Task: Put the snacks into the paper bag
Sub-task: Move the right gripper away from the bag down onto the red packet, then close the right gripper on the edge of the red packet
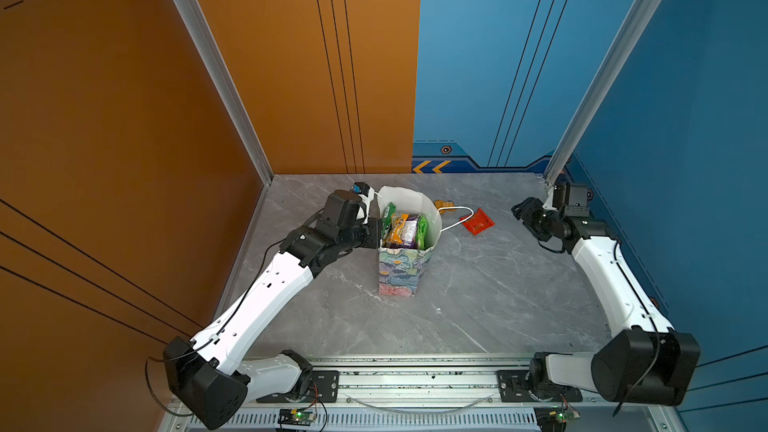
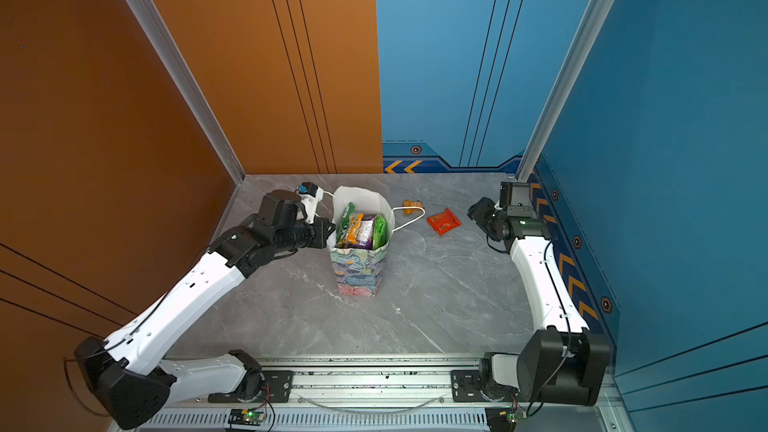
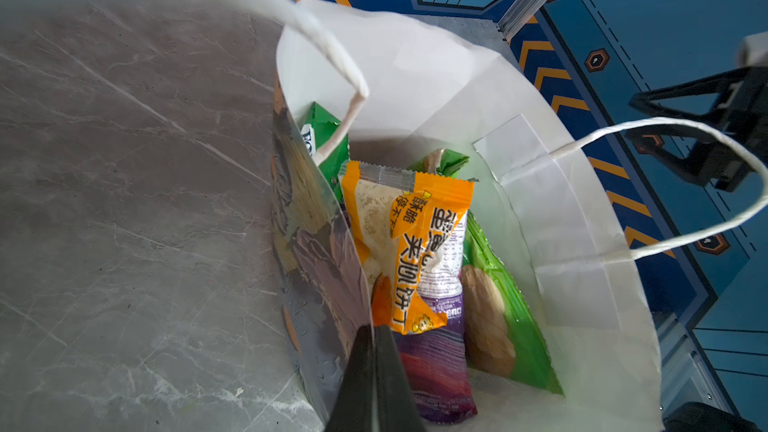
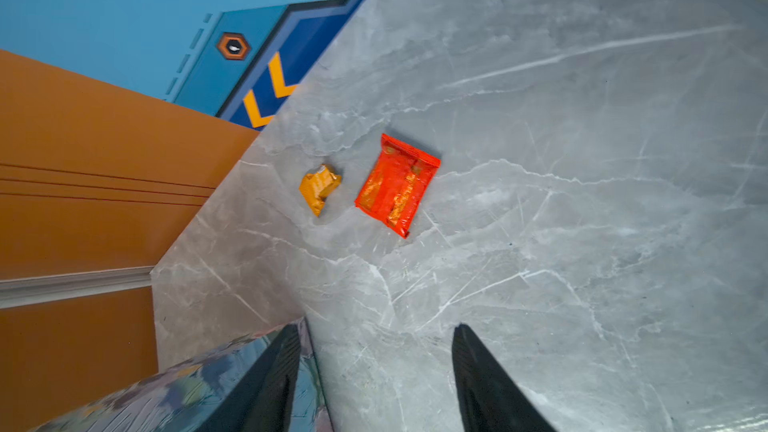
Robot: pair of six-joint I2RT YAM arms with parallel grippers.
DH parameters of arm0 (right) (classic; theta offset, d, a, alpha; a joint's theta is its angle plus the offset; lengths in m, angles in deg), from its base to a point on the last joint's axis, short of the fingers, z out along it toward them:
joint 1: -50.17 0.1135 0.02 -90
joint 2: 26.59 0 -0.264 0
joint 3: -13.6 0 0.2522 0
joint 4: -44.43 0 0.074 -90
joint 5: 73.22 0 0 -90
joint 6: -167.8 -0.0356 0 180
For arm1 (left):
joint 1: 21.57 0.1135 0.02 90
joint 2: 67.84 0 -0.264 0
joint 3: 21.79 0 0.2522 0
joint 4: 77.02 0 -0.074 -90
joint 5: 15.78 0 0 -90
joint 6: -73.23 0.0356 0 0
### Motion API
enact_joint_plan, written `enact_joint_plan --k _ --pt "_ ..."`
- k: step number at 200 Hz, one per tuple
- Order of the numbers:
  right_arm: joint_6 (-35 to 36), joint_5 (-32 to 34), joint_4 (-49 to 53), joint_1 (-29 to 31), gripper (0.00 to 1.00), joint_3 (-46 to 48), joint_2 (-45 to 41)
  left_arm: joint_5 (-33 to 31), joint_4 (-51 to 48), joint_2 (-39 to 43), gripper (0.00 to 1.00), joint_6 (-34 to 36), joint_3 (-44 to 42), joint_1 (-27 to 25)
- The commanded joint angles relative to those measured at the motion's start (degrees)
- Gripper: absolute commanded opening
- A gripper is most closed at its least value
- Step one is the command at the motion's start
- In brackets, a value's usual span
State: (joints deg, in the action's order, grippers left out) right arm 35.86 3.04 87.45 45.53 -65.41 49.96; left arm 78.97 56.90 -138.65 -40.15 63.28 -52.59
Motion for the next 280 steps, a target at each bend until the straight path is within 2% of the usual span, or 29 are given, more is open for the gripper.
enact_joint_plan --k 1,48,90,169,218,280 --pt "-4.2 -1.1 -8.0 -1.3 0.61 3.4 1.5 1.3 4.0 2.1 0.0 0.5 0.0 0.5" --pt "-3.6 -3.6 -8.9 -1.1 0.61 0.8 13.7 1.2 4.0 1.8 0.0 0.5 0.0 0.7" --pt "-0.9 -4.4 -4.6 2.9 0.61 -6.6 25.3 1.2 4.0 1.8 0.0 0.3 -0.1 1.2" --pt "0.1 -2.7 -2.8 6.9 0.59 -14.7 36.4 2.1 4.4 1.4 0.0 0.0 -0.2 1.9" --pt "0.9 -2.5 -2.1 7.3 0.53 -17.0 40.2 2.5 4.5 1.2 0.0 -0.2 -0.2 2.4" --pt "1.2 -2.8 -2.0 7.1 0.35 -18.2 44.2 2.8 4.5 0.8 0.0 -0.2 -0.2 2.7"
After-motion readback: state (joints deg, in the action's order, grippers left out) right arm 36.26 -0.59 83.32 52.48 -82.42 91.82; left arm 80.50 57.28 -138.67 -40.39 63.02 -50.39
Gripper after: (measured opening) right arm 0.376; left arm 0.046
